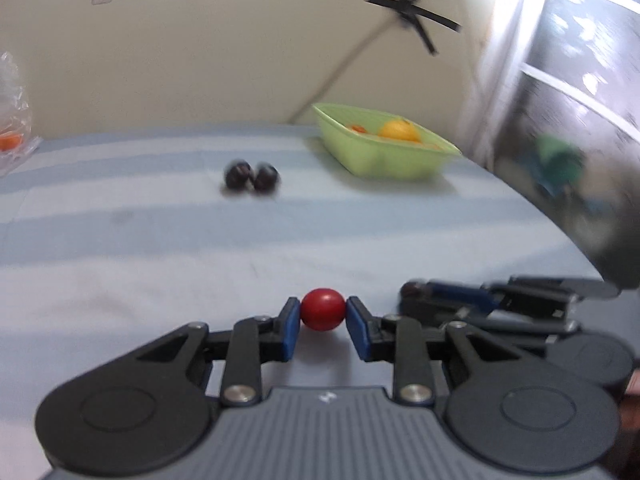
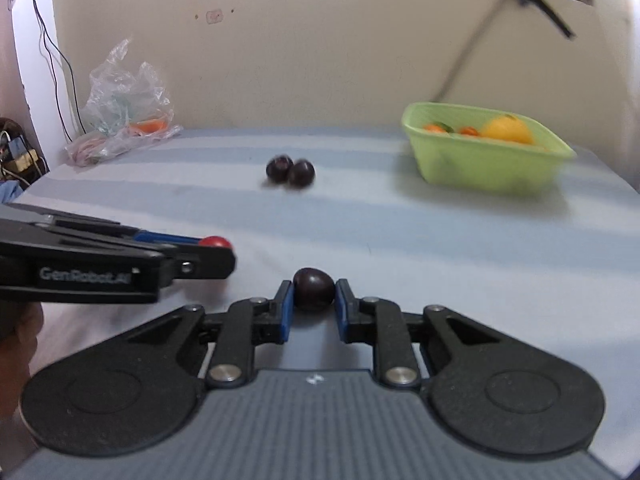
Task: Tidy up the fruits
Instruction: 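Grasp a red tomato with the left tool while the right tool grasps a dark tomato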
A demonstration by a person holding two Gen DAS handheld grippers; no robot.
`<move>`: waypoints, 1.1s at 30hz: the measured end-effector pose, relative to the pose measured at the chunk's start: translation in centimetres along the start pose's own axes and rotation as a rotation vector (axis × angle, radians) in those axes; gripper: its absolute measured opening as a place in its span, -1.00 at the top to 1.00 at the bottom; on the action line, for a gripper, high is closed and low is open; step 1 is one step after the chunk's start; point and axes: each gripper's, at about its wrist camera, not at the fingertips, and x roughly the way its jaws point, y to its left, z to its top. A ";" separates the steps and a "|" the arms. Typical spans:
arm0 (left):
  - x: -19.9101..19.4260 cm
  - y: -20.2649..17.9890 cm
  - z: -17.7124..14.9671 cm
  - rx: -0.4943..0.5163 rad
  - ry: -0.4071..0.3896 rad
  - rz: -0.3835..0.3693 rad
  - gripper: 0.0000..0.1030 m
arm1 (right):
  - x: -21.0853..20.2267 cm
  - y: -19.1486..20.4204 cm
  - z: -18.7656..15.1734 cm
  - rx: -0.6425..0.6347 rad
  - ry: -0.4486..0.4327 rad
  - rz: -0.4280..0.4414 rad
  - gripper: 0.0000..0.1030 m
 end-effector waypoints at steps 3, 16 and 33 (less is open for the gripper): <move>-1.5 -2.1 -2.2 0.047 0.004 -0.001 0.49 | -3.3 0.2 -2.2 0.018 -0.018 -0.036 0.53; -4.1 -5.0 -5.1 0.143 -0.038 0.090 0.37 | -7.1 1.6 -5.1 0.017 -0.025 -0.062 0.50; -3.8 -5.7 -5.3 0.193 -0.046 0.104 0.29 | -7.7 2.7 -5.9 -0.029 -0.035 -0.077 0.31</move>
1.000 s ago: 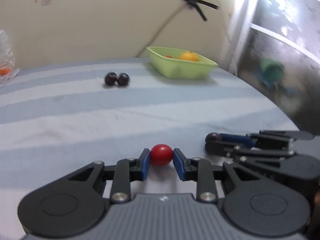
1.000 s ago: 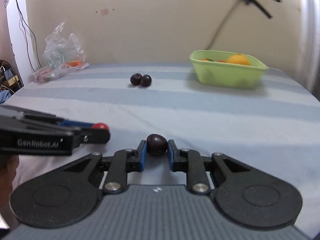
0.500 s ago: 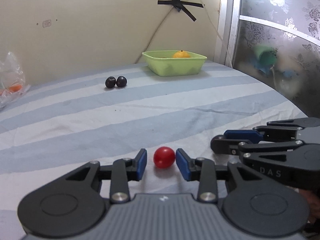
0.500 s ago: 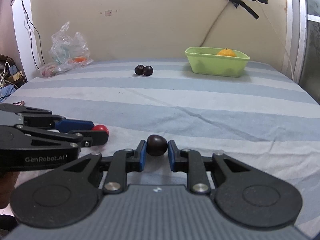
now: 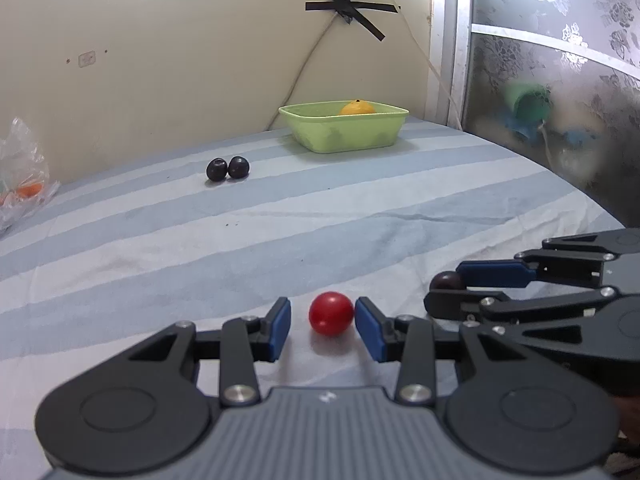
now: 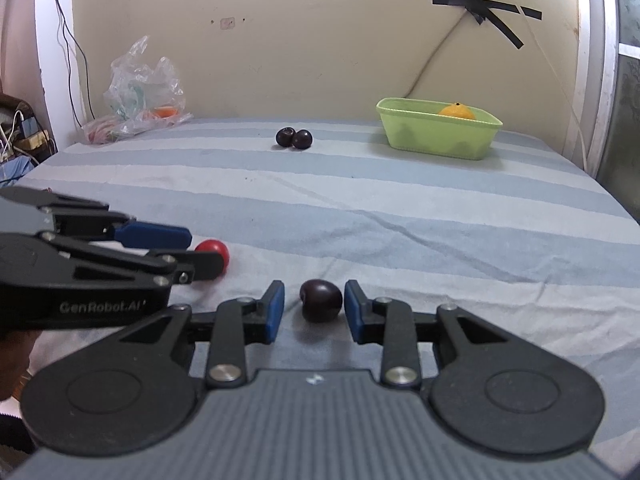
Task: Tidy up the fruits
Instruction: 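Grasp a red tomato with the left tool while the right tool grasps a dark tomato, then carry the red and dark tomatoes into the basket and release both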
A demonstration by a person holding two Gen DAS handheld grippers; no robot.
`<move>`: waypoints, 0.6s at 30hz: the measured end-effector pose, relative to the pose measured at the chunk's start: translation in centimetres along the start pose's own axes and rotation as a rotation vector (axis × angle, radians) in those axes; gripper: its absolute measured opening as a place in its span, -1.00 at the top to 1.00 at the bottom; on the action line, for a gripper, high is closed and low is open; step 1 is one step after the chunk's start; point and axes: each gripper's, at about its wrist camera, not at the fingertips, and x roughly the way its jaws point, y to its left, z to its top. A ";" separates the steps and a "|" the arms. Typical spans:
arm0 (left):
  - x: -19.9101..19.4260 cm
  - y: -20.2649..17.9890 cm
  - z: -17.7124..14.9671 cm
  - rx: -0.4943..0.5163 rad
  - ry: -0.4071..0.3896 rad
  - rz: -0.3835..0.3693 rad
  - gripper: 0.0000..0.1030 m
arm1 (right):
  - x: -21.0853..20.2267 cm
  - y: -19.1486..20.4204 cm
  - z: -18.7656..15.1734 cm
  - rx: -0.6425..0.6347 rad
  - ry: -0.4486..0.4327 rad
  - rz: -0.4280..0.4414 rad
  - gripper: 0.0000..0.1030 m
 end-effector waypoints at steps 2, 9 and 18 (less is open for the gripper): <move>0.2 -0.2 0.0 0.005 0.006 -0.006 0.34 | 0.0 -0.1 -0.1 0.001 0.000 -0.005 0.31; 0.7 -0.4 -0.3 -0.001 0.014 -0.028 0.49 | 0.0 -0.6 -0.5 0.008 0.004 -0.010 0.54; 2.7 0.9 5.2 -0.037 -0.013 -0.129 0.49 | 1.4 -2.8 1.9 0.072 -0.047 0.007 0.54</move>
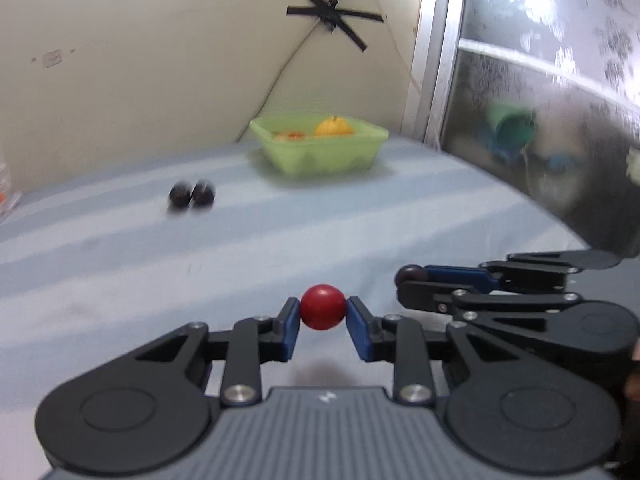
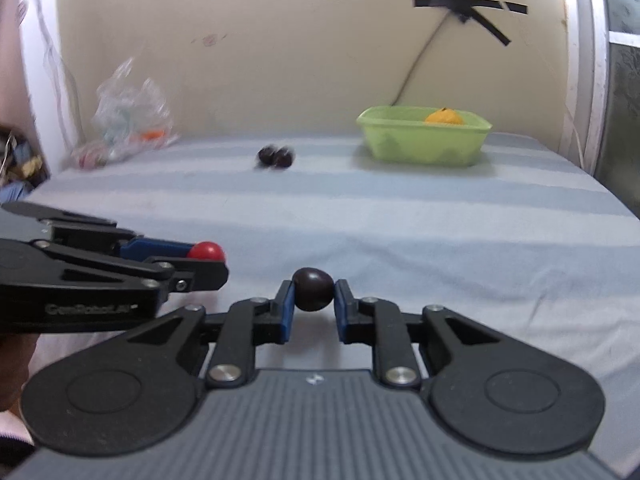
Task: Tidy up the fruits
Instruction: 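Carry the red and dark tomatoes into the basket and release both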
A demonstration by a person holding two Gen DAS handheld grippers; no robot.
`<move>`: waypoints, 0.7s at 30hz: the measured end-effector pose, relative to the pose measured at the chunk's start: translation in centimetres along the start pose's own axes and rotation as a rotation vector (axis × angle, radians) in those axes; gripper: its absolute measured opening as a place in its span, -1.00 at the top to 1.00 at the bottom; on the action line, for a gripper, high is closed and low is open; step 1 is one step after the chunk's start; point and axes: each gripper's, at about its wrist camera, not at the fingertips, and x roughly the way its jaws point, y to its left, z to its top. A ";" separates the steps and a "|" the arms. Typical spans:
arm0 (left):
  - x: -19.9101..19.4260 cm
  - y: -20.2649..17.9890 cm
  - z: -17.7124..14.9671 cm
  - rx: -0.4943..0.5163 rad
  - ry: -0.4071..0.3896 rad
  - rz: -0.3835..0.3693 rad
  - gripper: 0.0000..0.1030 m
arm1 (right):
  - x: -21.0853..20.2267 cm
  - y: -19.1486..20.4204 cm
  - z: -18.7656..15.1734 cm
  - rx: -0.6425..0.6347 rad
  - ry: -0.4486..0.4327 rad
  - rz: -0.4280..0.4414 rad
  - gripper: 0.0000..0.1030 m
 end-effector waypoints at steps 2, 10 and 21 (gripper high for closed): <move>1.2 0.3 2.9 0.005 -0.031 -0.023 0.49 | 0.9 -1.3 1.7 0.019 -0.023 -0.004 0.54; 11.4 3.2 14.0 -0.095 -0.009 -0.121 0.48 | 7.3 -8.6 10.0 0.101 -0.127 -0.034 0.54; 21.7 5.7 17.4 -0.187 0.103 -0.142 0.38 | 15.2 -12.7 12.9 0.052 -0.088 -0.054 0.50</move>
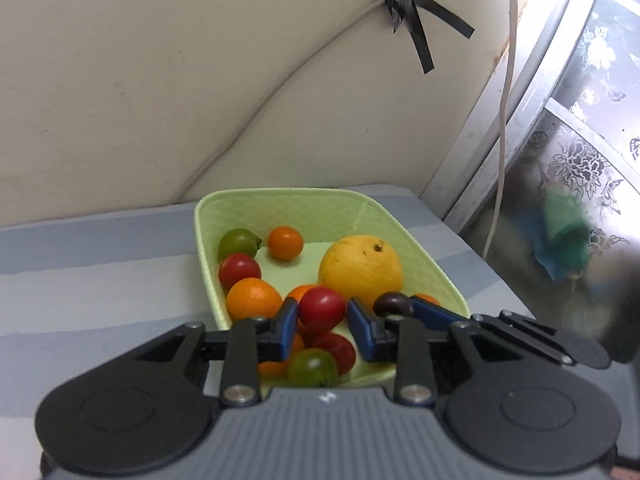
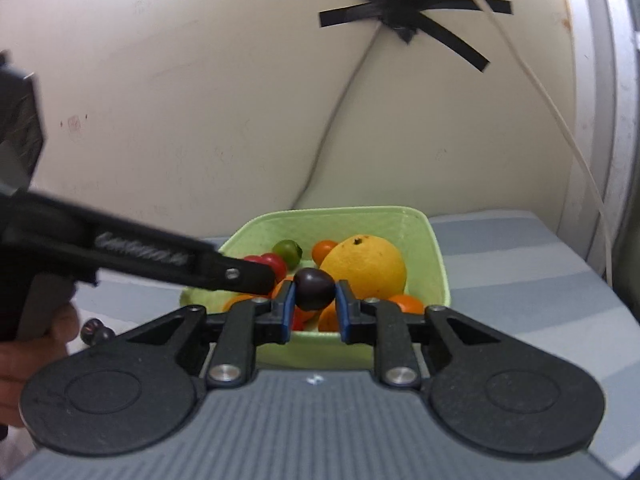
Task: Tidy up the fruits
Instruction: 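Carry the red and dark tomatoes into the basket and release both, then grasp a dark tomato with the left tool while the right tool grasps another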
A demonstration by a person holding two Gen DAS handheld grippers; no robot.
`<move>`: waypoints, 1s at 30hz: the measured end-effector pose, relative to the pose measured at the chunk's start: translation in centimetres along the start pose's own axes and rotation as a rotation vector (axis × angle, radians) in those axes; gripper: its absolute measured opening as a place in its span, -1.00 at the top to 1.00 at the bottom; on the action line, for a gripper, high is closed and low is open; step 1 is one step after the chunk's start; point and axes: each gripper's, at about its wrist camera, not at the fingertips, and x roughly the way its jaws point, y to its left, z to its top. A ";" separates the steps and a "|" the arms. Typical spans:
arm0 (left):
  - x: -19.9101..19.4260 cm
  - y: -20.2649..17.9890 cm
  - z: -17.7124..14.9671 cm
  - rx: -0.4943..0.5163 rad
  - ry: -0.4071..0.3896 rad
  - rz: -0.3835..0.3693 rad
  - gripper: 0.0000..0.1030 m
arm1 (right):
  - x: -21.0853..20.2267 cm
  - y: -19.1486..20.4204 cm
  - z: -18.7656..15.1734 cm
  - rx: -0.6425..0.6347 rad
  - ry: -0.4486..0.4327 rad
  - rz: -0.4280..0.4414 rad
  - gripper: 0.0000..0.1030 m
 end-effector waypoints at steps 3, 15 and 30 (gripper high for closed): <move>-0.3 0.2 0.0 0.006 -0.011 -0.003 0.38 | 0.1 0.5 0.1 -0.042 -0.023 -0.011 0.35; -15.6 8.8 -6.5 -0.123 -0.248 0.152 0.27 | -6.0 3.9 -1.5 0.041 -0.044 0.198 0.34; -9.7 12.2 -7.9 -0.257 -0.087 0.068 0.28 | 3.3 14.8 -2.8 -0.240 0.209 0.278 0.32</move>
